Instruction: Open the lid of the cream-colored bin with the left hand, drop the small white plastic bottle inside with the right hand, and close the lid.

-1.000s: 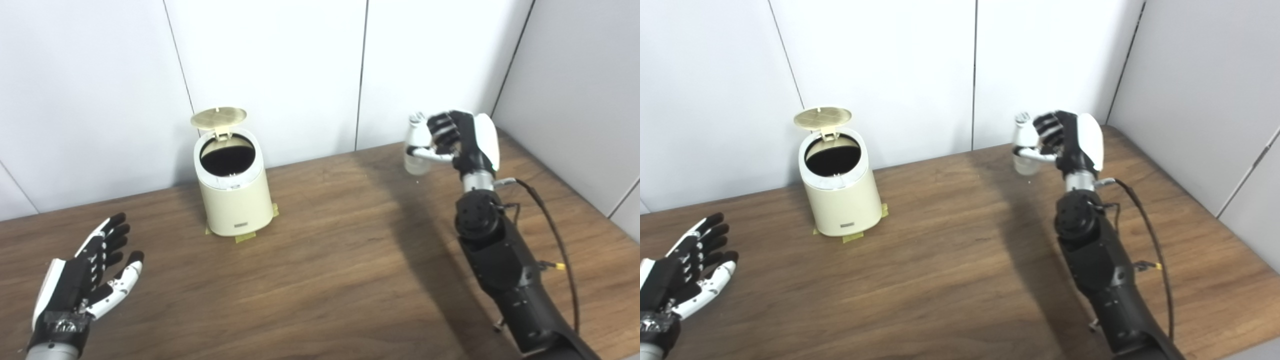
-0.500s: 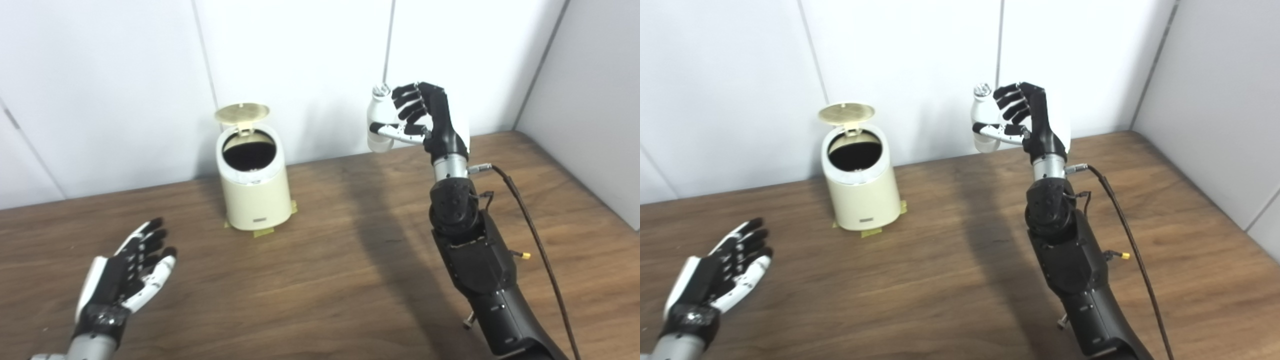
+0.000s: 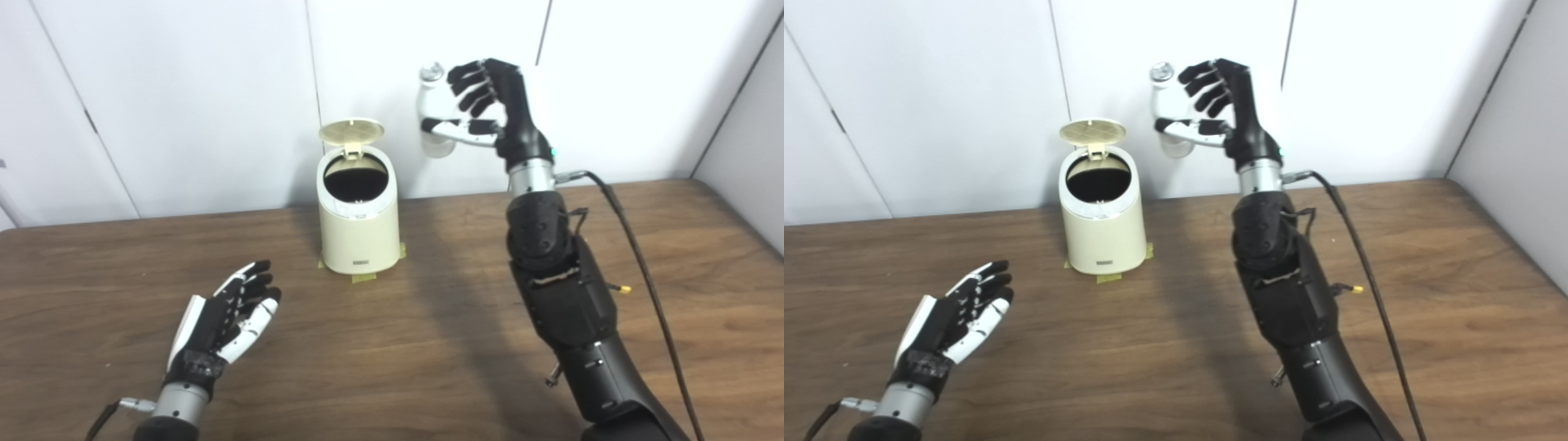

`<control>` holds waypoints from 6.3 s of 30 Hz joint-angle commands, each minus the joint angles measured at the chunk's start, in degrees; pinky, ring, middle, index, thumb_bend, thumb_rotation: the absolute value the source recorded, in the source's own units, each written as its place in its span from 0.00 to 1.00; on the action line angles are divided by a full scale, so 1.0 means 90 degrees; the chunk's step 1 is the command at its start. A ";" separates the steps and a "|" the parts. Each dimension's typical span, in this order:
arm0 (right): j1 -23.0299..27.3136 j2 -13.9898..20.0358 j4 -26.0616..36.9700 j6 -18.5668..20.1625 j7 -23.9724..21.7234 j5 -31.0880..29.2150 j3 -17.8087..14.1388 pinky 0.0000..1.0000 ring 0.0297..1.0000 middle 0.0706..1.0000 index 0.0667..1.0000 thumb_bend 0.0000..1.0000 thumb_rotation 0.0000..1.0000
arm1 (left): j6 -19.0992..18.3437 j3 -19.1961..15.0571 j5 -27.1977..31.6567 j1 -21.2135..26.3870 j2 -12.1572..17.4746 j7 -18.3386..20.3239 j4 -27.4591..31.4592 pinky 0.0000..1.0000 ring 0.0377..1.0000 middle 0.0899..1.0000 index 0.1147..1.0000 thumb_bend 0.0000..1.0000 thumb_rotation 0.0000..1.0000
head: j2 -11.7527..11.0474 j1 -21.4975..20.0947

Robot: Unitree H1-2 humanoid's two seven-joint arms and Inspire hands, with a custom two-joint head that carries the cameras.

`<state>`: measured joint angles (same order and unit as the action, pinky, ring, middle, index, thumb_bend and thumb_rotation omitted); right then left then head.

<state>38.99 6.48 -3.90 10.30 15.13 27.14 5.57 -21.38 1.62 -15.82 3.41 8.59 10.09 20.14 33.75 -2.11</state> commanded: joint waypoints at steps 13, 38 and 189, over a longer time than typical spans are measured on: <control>0.0790 -0.0534 -0.0524 -0.0796 0.0131 -0.0066 0.0138 0.36 0.41 0.44 0.46 0.52 0.00 | 0.0209 0.0189 -0.0003 0.0133 -0.0139 -0.0299 -0.0003 0.82 0.86 0.86 0.89 0.48 0.60 | -0.0044 0.0237; 0.0668 -0.0954 -0.1394 -0.1358 0.0484 -0.0295 -0.0027 0.36 0.40 0.44 0.47 0.52 0.00 | 0.0184 0.0212 0.0068 0.0040 -0.0249 -0.0412 0.0067 0.84 0.86 0.86 0.91 0.48 0.60 | 0.0022 0.0340; -0.3672 -0.0214 0.1518 0.0210 -0.1854 -0.2537 -0.0463 0.84 0.90 0.92 0.97 0.54 0.96 | 0.0093 0.0257 0.1272 0.5345 0.0492 -0.0129 -0.4049 0.85 0.90 0.89 0.90 0.46 0.82 | -0.0075 0.0483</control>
<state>4.18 4.29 8.93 14.92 -1.72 3.60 0.96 -22.12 3.79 -3.37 47.84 12.10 9.05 -16.77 33.05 2.20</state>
